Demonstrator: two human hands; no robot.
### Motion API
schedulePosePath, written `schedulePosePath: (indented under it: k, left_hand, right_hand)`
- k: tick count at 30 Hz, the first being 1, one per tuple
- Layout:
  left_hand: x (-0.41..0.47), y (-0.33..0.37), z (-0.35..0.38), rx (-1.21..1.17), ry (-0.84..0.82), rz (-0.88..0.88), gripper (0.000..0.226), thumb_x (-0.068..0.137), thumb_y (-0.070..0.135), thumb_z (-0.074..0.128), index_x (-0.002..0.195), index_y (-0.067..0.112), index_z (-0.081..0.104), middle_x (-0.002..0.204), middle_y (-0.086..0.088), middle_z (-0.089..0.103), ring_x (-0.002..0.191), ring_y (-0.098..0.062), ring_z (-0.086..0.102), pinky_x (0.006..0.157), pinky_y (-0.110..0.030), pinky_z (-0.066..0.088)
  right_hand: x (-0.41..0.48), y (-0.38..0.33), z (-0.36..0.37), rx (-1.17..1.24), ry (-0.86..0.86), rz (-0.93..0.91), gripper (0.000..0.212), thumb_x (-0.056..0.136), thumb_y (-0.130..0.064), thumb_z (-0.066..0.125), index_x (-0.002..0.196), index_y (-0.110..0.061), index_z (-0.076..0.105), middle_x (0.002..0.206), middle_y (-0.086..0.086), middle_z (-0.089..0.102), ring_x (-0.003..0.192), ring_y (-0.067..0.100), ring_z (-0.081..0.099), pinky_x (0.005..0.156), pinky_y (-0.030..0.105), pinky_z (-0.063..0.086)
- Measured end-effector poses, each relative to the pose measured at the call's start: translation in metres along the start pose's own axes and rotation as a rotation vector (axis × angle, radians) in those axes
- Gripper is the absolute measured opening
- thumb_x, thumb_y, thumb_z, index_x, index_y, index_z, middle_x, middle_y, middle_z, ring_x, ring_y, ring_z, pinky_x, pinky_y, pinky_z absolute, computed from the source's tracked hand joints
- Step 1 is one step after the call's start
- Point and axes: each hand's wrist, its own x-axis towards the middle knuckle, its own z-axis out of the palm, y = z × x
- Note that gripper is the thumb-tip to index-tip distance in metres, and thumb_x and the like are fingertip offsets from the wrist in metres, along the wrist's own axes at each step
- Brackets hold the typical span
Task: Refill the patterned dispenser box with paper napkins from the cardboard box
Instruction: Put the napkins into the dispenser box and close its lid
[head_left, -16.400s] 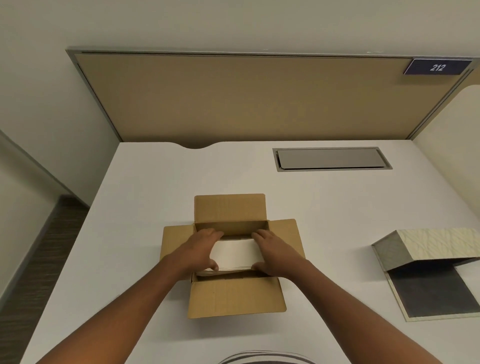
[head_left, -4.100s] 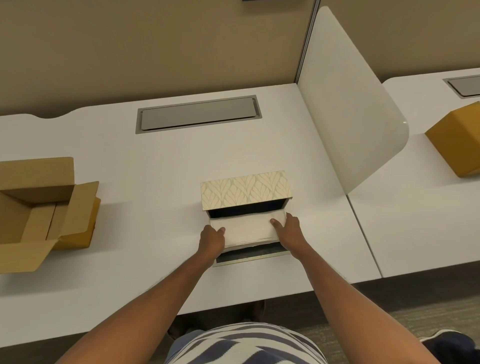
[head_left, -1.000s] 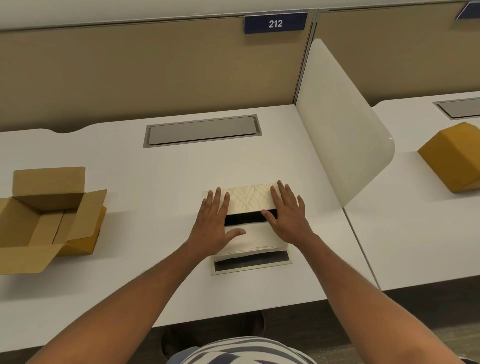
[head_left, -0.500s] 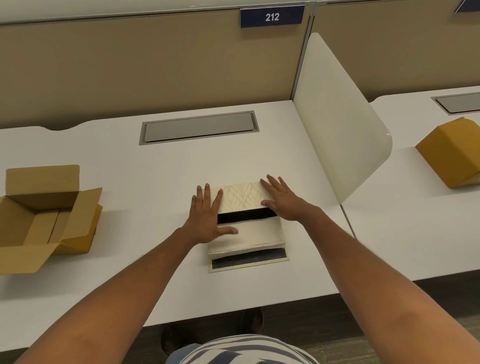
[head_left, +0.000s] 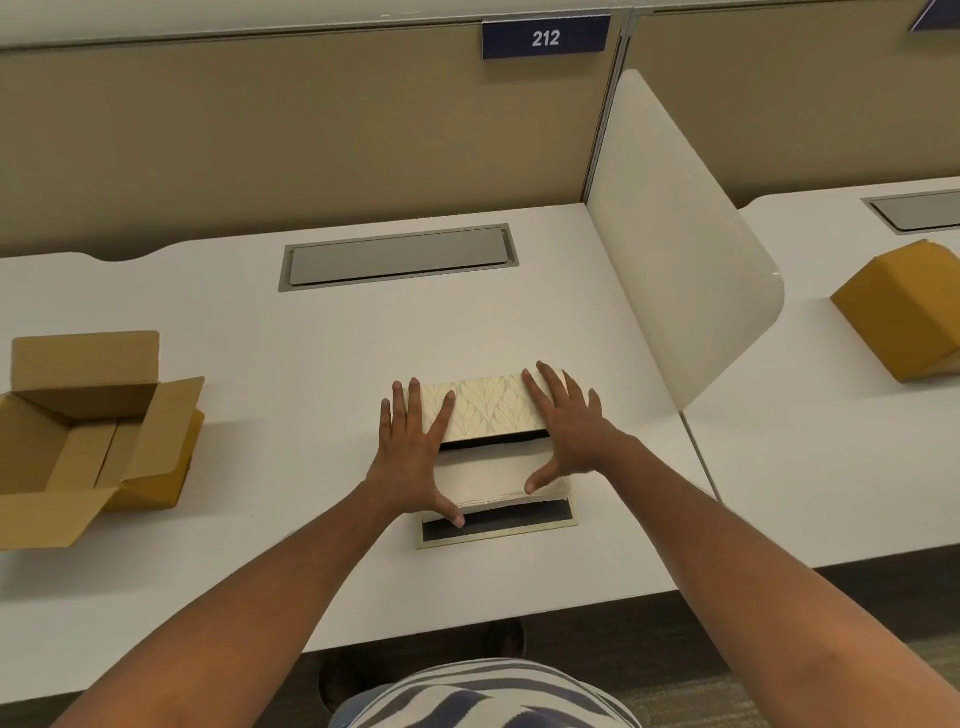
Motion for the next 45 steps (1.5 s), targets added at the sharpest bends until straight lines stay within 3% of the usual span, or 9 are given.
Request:
schedulePosePath:
  k: [11, 19, 25, 35, 39, 45]
  left_hand:
    - [-0.024, 0.015, 0.015, 0.046, 0.097, -0.064, 0.157, 0.03, 0.088, 0.065, 0.151, 0.024, -0.013, 0.154, -0.028, -0.022, 0.14, -0.048, -0.025, 0.117, -0.06, 0.002]
    - [-0.025, 0.017, 0.02, 0.05, 0.155, -0.087, 0.144, 0.041, 0.071, 0.078, 0.153, 0.024, 0.0, 0.156, -0.03, -0.011, 0.143, -0.048, -0.015, 0.118, -0.056, 0.003]
    - [-0.025, 0.016, 0.021, 0.071, 0.152, -0.081, 0.142, 0.044, 0.064, 0.081, 0.153, 0.023, -0.002, 0.155, -0.031, -0.008, 0.143, -0.049, -0.014, 0.118, -0.055, 0.001]
    - [-0.027, 0.017, 0.024, 0.06, 0.138, -0.076, 0.149, 0.036, 0.082, 0.07, 0.152, 0.024, -0.002, 0.156, -0.03, -0.009, 0.142, -0.049, -0.016, 0.118, -0.057, -0.005]
    - [-0.032, 0.02, 0.028, 0.07, 0.156, -0.078, 0.147, 0.036, 0.086, 0.065, 0.153, 0.022, 0.004, 0.156, -0.032, -0.005, 0.143, -0.05, -0.01, 0.116, -0.057, 0.001]
    - [-0.032, 0.02, 0.03, 0.064, 0.179, -0.081, 0.136, 0.047, 0.076, 0.073, 0.153, 0.023, 0.006, 0.156, -0.031, -0.003, 0.143, -0.049, -0.009, 0.117, -0.056, 0.002]
  right_hand:
    - [-0.022, -0.009, 0.025, -0.076, 0.181, 0.037, 0.158, 0.037, -0.087, 0.068, 0.151, -0.023, -0.021, 0.162, 0.008, -0.016, 0.148, 0.036, -0.012, 0.116, 0.065, 0.004]
    - [-0.024, -0.013, 0.028, -0.095, 0.181, 0.065, 0.16, 0.04, -0.07, 0.083, 0.148, -0.026, -0.027, 0.161, 0.009, -0.018, 0.148, 0.038, -0.011, 0.115, 0.066, 0.012]
    - [-0.025, -0.015, 0.028, -0.089, 0.19, 0.078, 0.158, 0.041, -0.068, 0.084, 0.148, -0.027, -0.025, 0.161, 0.008, -0.016, 0.148, 0.037, -0.01, 0.114, 0.066, 0.014]
    - [-0.029, -0.017, 0.036, -0.071, 0.253, 0.074, 0.157, 0.038, -0.069, 0.084, 0.15, -0.026, -0.018, 0.157, 0.004, -0.018, 0.148, 0.039, -0.003, 0.113, 0.068, 0.017]
    - [-0.033, -0.017, 0.042, -0.069, 0.28, 0.063, 0.157, 0.038, -0.069, 0.084, 0.151, -0.027, -0.017, 0.157, 0.006, -0.015, 0.147, 0.039, -0.001, 0.112, 0.068, 0.019]
    - [-0.03, -0.019, 0.046, -0.001, 0.351, 0.047, 0.149, 0.041, -0.057, 0.09, 0.151, -0.026, -0.006, 0.156, 0.008, -0.003, 0.143, 0.043, 0.018, 0.106, 0.065, 0.033]
